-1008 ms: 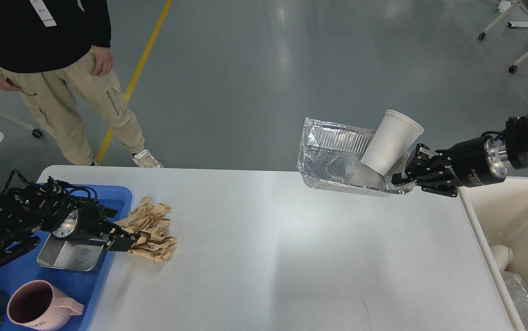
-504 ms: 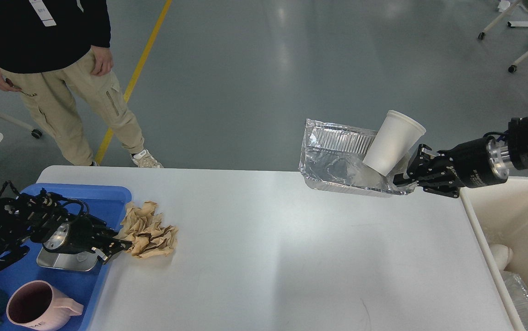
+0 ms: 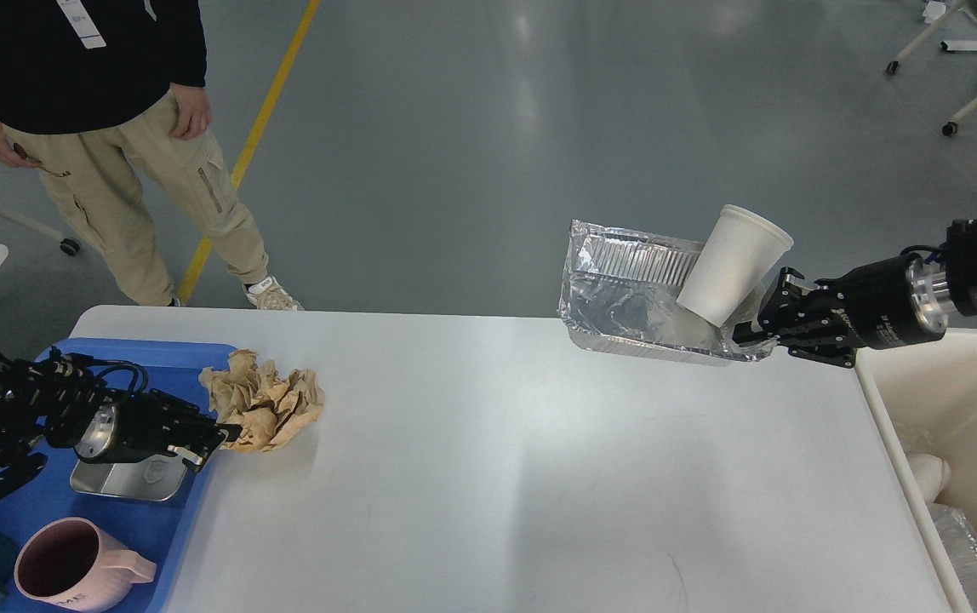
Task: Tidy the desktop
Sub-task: 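Lift the brown paper with the left gripper and place it into the foil tray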
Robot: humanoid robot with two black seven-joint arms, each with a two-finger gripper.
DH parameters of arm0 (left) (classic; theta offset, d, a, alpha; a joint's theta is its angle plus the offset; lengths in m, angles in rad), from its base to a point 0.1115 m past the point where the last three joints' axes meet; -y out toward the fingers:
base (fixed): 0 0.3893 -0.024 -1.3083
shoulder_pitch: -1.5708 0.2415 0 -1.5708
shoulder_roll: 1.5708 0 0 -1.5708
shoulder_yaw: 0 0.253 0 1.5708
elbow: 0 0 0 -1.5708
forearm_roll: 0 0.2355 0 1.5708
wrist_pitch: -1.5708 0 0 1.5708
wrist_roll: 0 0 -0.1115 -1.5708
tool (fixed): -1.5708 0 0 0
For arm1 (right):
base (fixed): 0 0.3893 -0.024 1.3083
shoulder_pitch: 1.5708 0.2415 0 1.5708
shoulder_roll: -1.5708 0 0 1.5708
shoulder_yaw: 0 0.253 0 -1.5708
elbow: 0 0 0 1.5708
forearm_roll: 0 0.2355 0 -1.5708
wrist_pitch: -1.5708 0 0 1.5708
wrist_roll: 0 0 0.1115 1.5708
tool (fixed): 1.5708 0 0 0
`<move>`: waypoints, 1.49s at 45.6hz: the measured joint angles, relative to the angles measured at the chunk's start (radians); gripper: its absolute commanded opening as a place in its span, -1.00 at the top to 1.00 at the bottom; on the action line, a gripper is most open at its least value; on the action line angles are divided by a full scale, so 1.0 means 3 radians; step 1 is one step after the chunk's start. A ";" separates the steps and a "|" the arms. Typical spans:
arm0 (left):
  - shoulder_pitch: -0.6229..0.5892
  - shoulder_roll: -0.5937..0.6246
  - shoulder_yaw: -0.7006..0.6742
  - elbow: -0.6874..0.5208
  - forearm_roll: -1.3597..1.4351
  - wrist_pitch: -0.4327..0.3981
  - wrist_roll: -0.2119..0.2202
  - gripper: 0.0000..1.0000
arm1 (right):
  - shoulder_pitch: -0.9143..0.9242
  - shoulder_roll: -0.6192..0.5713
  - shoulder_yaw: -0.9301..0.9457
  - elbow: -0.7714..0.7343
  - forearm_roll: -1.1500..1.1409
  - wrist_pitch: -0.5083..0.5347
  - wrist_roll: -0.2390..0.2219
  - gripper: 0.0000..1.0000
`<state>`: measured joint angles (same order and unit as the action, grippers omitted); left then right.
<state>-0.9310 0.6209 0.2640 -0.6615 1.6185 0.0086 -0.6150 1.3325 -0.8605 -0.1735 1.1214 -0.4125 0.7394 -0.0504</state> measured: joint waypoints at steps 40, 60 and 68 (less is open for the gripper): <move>-0.0281 0.1150 -0.1077 -0.2089 -0.1430 -0.0769 0.0244 0.88 | -0.0017 -0.0007 0.0005 0.0047 -0.0001 -0.0009 -0.0001 1.00; -0.1391 0.0548 -0.1053 -0.1962 -0.1450 -0.1190 0.0237 0.88 | -0.0013 -0.0028 0.0008 0.0053 -0.0001 -0.0006 -0.0001 1.00; -0.1689 0.0110 -0.1035 -0.1652 -0.1432 -0.1369 0.0240 0.87 | -0.0009 -0.0034 0.0026 0.0065 0.0000 -0.0005 -0.0001 1.00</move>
<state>-1.4376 0.6540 -0.0464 -1.1569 1.1888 -0.4021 -0.5429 1.3297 -0.8707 -0.1656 1.1407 -0.4127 0.7378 -0.0506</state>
